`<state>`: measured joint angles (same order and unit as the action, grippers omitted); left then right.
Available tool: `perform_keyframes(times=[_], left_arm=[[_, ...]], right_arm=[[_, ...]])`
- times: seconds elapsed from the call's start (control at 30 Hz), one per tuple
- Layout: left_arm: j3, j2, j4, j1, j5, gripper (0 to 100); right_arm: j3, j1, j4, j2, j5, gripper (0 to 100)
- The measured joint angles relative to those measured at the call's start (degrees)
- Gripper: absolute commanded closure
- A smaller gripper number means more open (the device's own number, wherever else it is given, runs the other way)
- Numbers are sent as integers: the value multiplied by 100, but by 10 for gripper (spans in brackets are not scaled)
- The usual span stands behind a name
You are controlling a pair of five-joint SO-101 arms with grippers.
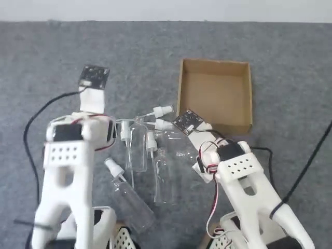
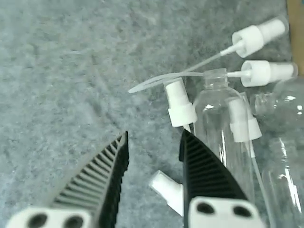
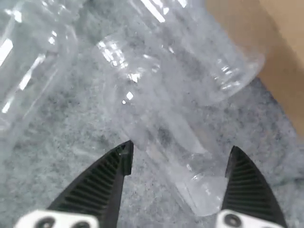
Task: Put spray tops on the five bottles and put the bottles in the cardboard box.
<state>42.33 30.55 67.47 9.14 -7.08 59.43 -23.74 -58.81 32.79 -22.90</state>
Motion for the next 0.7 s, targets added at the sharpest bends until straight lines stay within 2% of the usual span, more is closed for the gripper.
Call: perform_keyframes(times=[0.13,0.3,0.4,0.7], left_arm=[[-580,-985,0,-18,35,836],[-1160,-2092,0,-237,255,836],[-1433,-2664,-88,-396,440,836],[-1547,-3815,-668,-598,1090,841]], right_arm=[[35,0,105,-114,-18,757],[44,35,105,-105,-18,889],[44,44,105,-9,-18,931],[79,141,-580,536,-18,940]])
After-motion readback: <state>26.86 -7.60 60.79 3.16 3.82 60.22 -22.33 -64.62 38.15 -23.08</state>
